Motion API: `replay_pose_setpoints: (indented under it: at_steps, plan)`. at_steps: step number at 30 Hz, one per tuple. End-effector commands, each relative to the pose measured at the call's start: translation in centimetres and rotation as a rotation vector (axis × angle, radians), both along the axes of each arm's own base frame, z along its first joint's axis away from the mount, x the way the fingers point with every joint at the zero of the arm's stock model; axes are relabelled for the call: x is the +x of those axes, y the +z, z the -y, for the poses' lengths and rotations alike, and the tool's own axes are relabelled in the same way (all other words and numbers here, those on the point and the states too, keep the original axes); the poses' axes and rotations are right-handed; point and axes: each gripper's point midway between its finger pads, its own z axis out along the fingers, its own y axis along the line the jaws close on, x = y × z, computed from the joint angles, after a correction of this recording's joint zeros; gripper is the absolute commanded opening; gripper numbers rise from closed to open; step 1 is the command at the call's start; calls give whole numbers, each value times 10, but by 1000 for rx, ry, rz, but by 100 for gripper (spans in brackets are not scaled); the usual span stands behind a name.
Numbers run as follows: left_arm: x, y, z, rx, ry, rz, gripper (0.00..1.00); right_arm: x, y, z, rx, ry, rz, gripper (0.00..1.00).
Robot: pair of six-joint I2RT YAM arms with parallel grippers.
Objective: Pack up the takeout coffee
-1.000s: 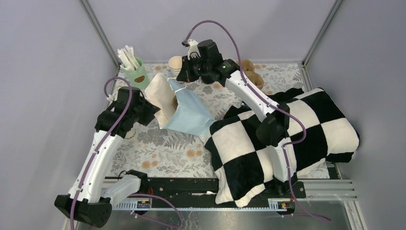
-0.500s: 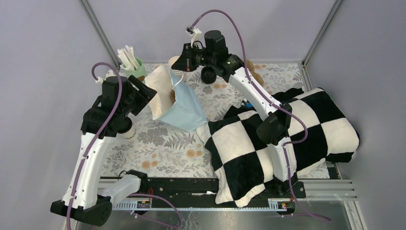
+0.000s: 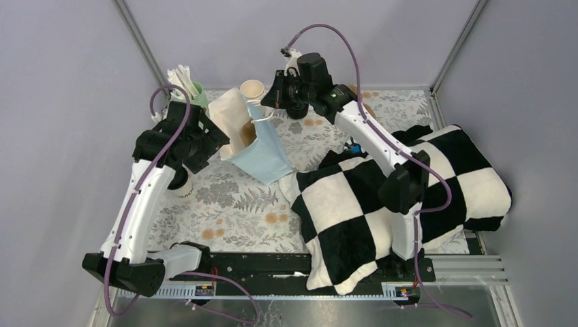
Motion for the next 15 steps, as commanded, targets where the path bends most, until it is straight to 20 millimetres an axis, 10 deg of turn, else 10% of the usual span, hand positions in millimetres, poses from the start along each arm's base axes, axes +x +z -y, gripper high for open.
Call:
replay_pose_setpoints:
  at_steps: [1, 11, 15]
  plan:
    - [2, -8, 24, -166, 36, -70, 87, 0, 43, 23, 54, -124, 53, 0]
    - [-2, -17, 87, -644, 125, -229, 96, 0, 44, 23, 27, -144, 73, 0]
    - [2, -27, 92, -705, 213, -264, 84, -5, 45, 18, 9, -143, 100, 0]
